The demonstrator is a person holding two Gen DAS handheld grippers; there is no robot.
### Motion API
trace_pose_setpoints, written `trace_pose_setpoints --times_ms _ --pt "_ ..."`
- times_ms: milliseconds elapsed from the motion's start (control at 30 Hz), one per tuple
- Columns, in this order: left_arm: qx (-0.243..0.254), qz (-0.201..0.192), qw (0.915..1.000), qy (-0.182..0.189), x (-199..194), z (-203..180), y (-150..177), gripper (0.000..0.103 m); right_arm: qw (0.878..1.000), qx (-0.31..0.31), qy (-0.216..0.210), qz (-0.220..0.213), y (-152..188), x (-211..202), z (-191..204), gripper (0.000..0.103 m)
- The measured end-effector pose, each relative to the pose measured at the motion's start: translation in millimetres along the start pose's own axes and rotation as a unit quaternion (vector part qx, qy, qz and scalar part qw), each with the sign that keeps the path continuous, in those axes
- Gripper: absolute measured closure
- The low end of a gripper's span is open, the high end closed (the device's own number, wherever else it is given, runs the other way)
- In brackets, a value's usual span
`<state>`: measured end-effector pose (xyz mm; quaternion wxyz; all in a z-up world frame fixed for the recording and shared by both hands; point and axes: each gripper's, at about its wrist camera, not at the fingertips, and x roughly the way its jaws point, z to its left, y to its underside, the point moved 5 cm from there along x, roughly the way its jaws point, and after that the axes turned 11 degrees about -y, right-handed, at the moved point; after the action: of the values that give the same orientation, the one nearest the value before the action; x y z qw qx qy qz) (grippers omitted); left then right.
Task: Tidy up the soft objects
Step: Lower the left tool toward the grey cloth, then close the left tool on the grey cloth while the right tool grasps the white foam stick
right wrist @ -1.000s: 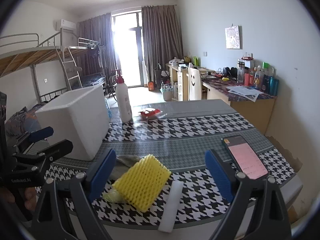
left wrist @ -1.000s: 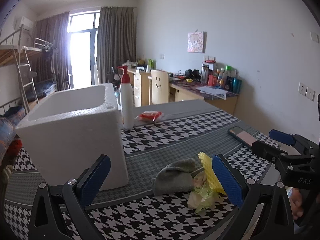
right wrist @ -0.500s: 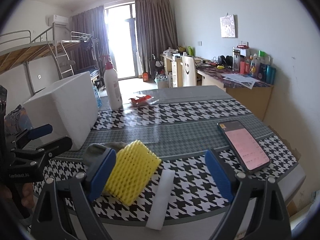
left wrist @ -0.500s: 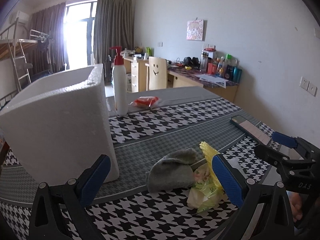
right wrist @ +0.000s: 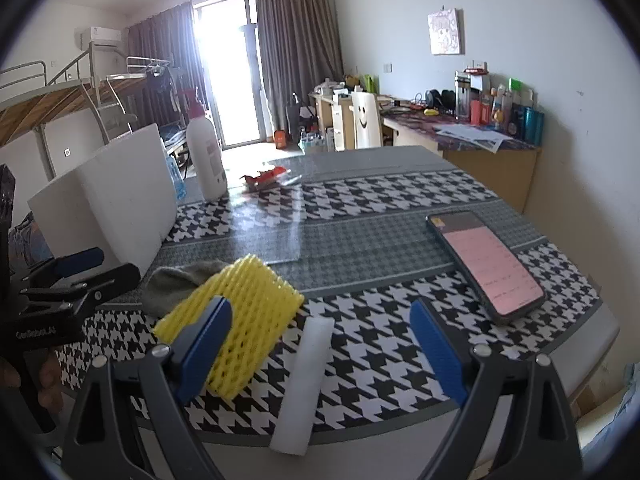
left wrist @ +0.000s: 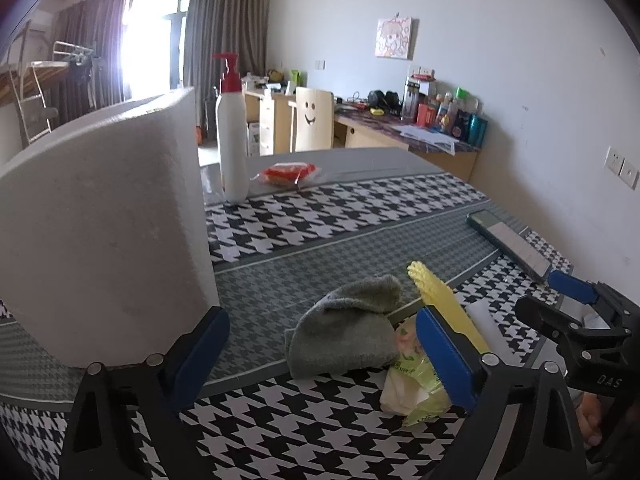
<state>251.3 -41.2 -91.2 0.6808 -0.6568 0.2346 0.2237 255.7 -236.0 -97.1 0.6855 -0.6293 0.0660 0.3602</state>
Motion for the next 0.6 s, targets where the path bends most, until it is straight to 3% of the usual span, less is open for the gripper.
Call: trace_pose_setpoints --times_ms 233,367,600 --pt "0.010 0.033 0.9994 0.008 17 -6 5 0.025 1.000 0.000 -0.002 0.012 5 5 -1 0.010" --pt "0.016 0.036 0.9992 0.006 23 -9 6 0.026 1.000 0.005 -0.002 0.014 7 6 -5 0.010" --pt "0.019 0.060 0.9980 0.001 36 -11 12 0.046 1.000 0.006 0.000 0.025 12 11 -9 0.010"
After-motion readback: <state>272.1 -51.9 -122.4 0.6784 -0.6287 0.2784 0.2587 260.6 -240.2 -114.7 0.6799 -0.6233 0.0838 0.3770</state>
